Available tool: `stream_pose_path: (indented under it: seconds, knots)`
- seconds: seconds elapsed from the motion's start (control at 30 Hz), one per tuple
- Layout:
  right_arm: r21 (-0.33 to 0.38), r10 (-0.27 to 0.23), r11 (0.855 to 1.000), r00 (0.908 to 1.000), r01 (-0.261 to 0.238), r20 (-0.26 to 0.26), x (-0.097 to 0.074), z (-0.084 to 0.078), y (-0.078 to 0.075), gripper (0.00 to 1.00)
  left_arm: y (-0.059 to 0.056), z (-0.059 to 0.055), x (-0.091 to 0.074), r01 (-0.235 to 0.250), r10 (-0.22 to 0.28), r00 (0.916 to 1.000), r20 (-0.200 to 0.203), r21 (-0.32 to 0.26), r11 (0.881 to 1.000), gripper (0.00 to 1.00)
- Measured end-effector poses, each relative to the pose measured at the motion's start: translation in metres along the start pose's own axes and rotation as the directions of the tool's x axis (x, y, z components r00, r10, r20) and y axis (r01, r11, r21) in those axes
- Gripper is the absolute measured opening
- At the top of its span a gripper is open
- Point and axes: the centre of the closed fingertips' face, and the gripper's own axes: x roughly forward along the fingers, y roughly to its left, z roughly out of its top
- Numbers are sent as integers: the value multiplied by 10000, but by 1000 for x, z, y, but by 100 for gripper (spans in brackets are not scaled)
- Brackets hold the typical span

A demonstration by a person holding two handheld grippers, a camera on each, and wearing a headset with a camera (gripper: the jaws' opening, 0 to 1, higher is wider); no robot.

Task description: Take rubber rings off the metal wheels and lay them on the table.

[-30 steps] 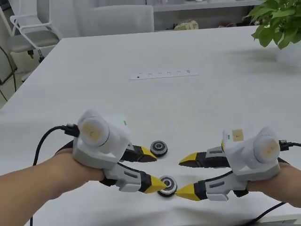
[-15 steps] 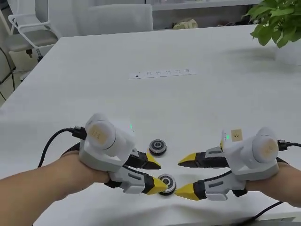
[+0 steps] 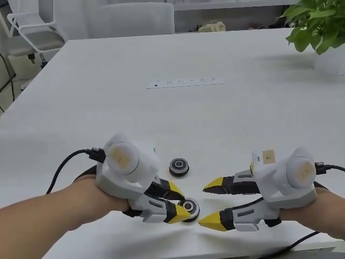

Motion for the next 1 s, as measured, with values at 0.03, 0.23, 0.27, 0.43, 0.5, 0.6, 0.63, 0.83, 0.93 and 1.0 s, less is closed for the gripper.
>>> stream_pose_path:
  seconds: [0.03,0.23,0.27,0.43,0.5,0.6,0.63,0.83,0.93,1.0]
  knots:
    - [-6,9,10000,10000,-9,-20,0,0,0,39,0,-1,1,-17,17,10000,-13,-1,10000,15]
    - [-11,43,10000,9999,-43,-97,3,-2,-1,38,1,-1,2,-143,142,9999,72,113,9998,12]
    - [-15,43,10000,9999,-44,-97,3,-2,-1,38,1,-1,2,-154,153,9999,70,169,9997,12]
    - [-14,91,10000,9998,-91,-160,5,-2,-2,37,1,-1,4,-310,307,9995,65,523,9981,10]
    - [-34,121,9999,9997,-121,-207,5,-3,-2,37,2,0,3,-348,343,9993,111,491,9982,9]
    - [-16,168,9999,9995,-168,-264,6,-4,-1,37,3,0,3,-352,344,9991,248,334,9988,8]
    - [-7,180,9998,9995,-180,-263,6,-4,-1,37,3,0,3,-358,350,9990,281,312,9989,8]
    - [-45,301,9995,9990,-303,-337,8,-4,0,36,3,0,3,-415,399,9983,425,374,9984,8]
    - [22,405,9992,9985,-404,-363,9,-4,0,35,3,0,3,-454,436,9980,462,369,9983,8]
    - [43,457,9990,9983,-456,-374,10,-4,1,34,3,0,3,-485,467,9978,476,391,9981,8]
